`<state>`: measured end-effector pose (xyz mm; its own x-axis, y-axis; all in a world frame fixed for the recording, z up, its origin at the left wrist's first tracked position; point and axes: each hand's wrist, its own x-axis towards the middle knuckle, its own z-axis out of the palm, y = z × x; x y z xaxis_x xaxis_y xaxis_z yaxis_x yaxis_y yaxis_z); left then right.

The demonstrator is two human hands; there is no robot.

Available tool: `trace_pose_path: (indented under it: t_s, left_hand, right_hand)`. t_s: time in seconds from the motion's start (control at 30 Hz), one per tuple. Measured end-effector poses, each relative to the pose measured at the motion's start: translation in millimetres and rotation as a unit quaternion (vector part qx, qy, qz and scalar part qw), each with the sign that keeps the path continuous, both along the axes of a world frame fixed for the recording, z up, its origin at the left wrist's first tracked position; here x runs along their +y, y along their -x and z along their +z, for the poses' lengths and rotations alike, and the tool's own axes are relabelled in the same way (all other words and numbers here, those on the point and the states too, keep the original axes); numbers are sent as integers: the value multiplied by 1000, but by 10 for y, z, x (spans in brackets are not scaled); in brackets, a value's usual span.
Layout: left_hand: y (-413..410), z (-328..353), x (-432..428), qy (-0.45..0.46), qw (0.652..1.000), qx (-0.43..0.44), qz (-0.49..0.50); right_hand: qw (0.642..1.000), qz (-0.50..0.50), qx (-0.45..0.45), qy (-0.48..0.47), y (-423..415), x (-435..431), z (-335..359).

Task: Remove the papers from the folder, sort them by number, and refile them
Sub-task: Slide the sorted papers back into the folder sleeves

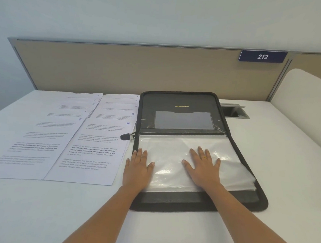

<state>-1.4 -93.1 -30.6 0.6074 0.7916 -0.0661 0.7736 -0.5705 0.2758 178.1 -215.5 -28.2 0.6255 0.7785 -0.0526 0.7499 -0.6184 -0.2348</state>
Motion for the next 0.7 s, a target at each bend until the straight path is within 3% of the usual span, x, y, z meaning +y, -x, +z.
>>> trace_pose_path:
  t_s: [0.33, 0.5, 0.7]
  left_hand:
    - [160, 117, 112, 44, 997, -11, -60]
    - [376, 152, 139, 22, 997, -73, -29]
    - [749, 228, 420, 10, 996, -80, 40]
  right_hand:
    - [1000, -6, 2, 22, 21, 26, 34]
    - [1000, -3, -10, 10, 122, 147, 143]
    - [998, 56, 6, -28, 477, 548, 308]
